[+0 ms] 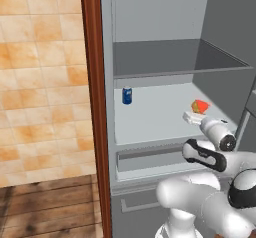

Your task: Pick the cheese from the fridge and the cheese grater from the cabinet and place them next to the salad bowl.

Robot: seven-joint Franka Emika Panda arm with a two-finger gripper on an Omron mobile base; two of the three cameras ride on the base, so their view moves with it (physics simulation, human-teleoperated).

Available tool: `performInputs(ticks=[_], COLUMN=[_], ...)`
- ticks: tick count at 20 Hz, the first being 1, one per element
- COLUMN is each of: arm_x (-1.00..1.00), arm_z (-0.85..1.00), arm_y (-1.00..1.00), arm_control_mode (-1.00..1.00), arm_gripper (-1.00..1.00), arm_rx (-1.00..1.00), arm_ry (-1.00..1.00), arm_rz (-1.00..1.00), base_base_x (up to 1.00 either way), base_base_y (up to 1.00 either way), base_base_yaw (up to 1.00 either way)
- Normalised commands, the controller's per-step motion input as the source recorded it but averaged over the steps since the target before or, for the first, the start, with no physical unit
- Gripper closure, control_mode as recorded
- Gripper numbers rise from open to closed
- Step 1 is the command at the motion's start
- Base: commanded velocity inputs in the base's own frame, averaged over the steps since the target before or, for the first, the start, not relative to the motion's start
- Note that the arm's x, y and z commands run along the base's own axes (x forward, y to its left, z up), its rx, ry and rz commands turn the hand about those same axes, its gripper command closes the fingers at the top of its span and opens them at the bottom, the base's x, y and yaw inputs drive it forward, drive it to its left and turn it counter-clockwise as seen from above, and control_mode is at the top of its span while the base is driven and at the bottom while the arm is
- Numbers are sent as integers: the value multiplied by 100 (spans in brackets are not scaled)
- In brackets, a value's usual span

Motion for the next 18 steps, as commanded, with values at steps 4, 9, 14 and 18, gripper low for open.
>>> performInputs(ticks=[4,9,14,18], arm_x=[-43,-53,-56,-64], arm_z=[29,22,48,50], arm_y=[10,49,76,78], arm_control_mode=[-100,-100,-100,-100], arm_gripper=[100,100,100,100], arm_rx=[-1,-11,-18,-18], arm_ry=[-1,0,0,0], arm_rz=[-2,0,0,0], base_base_x=[0,0,0,0], base_base_y=[0,0,0,0], base_base_yaw=[0,0,0,0])
